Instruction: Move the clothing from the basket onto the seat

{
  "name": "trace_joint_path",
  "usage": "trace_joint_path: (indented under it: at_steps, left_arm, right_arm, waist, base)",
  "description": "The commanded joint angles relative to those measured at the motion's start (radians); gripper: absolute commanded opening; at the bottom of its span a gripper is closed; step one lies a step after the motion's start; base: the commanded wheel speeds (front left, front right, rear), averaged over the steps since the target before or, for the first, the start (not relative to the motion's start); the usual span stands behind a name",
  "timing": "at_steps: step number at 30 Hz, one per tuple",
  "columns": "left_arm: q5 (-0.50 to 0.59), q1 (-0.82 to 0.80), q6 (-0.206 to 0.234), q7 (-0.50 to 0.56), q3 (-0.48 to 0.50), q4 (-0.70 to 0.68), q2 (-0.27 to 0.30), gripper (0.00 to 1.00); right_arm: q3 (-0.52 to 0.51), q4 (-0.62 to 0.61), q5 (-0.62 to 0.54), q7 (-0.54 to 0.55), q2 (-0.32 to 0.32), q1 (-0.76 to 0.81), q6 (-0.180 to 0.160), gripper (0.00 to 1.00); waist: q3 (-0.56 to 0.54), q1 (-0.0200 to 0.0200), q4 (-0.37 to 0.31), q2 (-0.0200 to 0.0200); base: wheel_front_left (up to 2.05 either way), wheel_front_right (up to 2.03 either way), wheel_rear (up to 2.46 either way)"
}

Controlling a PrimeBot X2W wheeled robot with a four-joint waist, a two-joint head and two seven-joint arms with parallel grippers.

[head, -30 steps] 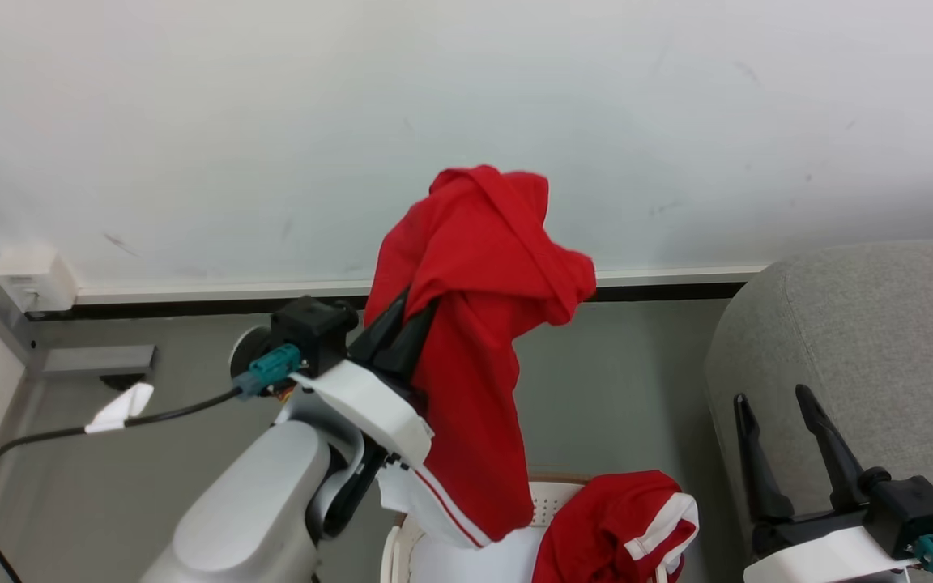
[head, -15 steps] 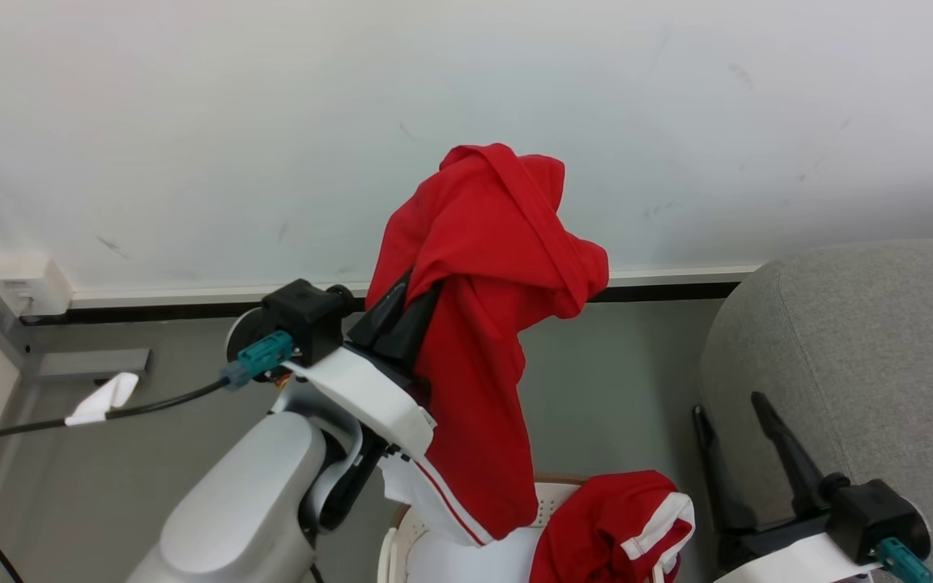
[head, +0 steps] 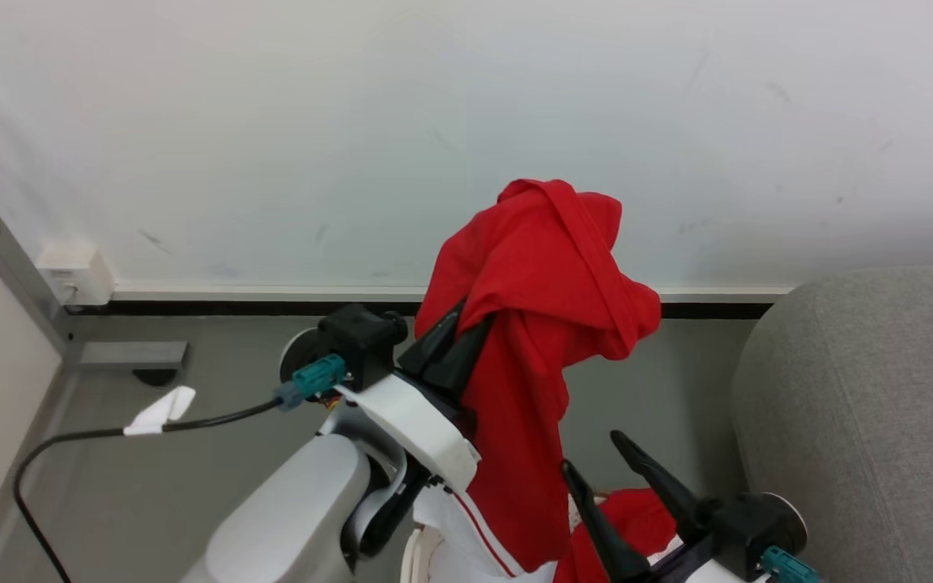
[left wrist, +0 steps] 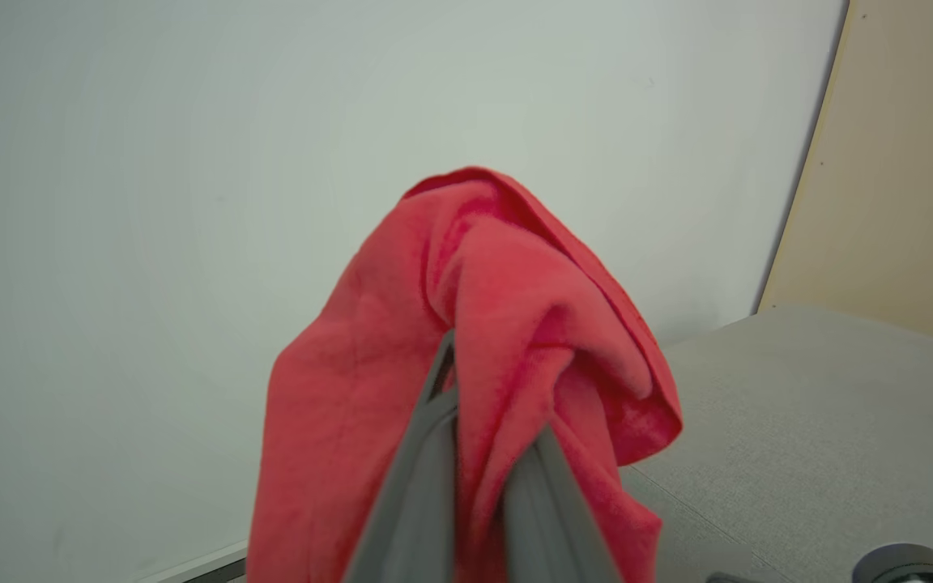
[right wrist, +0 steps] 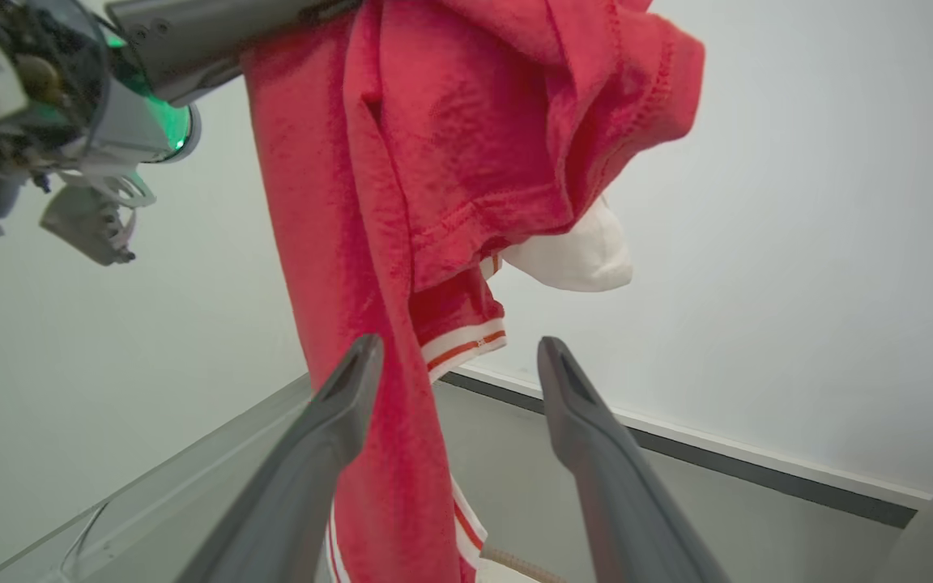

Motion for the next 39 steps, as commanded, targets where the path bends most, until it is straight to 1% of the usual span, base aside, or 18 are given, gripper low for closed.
trace_joint_path:
  at_steps: [1, 5, 10, 17, 21, 22, 23, 24, 25, 30, 39]
  left_arm:
    - [0.0, 0.015, -0.006, -0.005, -0.008, 0.004, -0.006, 0.0]
    - [0.004, 0.019, -0.017, 0.002, -0.037, 0.003, -0.024, 0.0]
    - [0.004, 0.03, -0.027, 0.013, -0.074, -0.009, -0.05, 0.0]
    - [-0.003, 0.051, -0.039, 0.028, -0.124, -0.034, -0.074, 0.0]
    - [-0.009, 0.058, -0.04, 0.033, -0.134, -0.047, -0.078, 0.0]
    - [-0.011, 0.059, -0.038, 0.033, -0.134, -0.051, -0.078, 0.0]
    - [-0.013, 0.061, -0.036, 0.033, -0.133, -0.056, -0.077, 0.0]
    - [-0.015, 0.063, -0.033, 0.033, -0.132, -0.06, -0.076, 0.0]
    - [-0.016, 0.065, -0.031, 0.034, -0.131, -0.064, -0.073, 0.0]
    - [-0.027, 0.075, -0.02, 0.034, -0.12, -0.071, -0.056, 0.0]
    - [-0.039, 0.073, 0.004, 0.022, -0.091, -0.071, -0.028, 0.0]
  right_arm:
    - [0.031, 0.013, 0.012, 0.001, -0.009, -0.024, -0.002, 1.0]
    - [0.101, 0.057, 0.042, 0.001, -0.01, -0.066, -0.002, 1.0]
    - [0.158, 0.121, 0.07, 0.001, 0.002, -0.109, -0.002, 1.0]
    - [0.16, 0.196, 0.096, 0.001, 0.021, -0.138, -0.002, 1.0]
    - [0.156, 0.211, 0.094, 0.001, 0.026, -0.144, -0.002, 1.0]
    - [0.154, 0.213, 0.094, 0.001, 0.028, -0.145, -0.002, 0.84]
    - [0.152, 0.215, 0.094, 0.001, 0.029, -0.145, -0.002, 0.45]
    - [0.148, 0.212, 0.091, 0.001, 0.031, -0.145, -0.002, 0.14]
    - [0.141, 0.207, 0.087, 0.001, 0.032, -0.143, -0.002, 0.0]
    - [0.106, 0.178, 0.067, 0.001, 0.039, -0.123, -0.002, 0.0]
    - [0.063, 0.142, 0.044, 0.001, 0.029, -0.102, -0.002, 0.0]
  waist:
    - [-0.006, 0.0, 0.019, -0.0001]
    - [-0.015, 0.0, 0.053, -0.0001]
    - [-0.024, 0.0, 0.099, -0.0001]
    - [-0.036, 0.0, 0.152, -0.0001]
    - [-0.037, 0.0, 0.165, -0.0001]
    - [-0.037, 0.0, 0.168, -0.0001]
    - [-0.036, 0.0, 0.17, -0.0001]
    - [-0.035, 0.0, 0.171, -0.0001]
    - [-0.034, 0.0, 0.172, -0.0001]
    - [-0.024, 0.0, 0.162, -0.0001]
    - [-0.007, 0.0, 0.131, -0.0001]
  base:
    - [0.0, 0.0, 0.0]
    - [0.0, 0.0, 0.0]
    - [0.0, 0.0, 0.0]
    - [0.0, 0.0, 0.0]
    - [0.0, 0.0, 0.0]
    - [0.0, 0.0, 0.0]
    - [0.0, 0.0, 0.0]
    - [0.0, 0.0, 0.0]
    - [0.0, 0.0, 0.0]
    - [0.0, 0.0, 0.0]
    - [0.0, 0.0, 0.0]
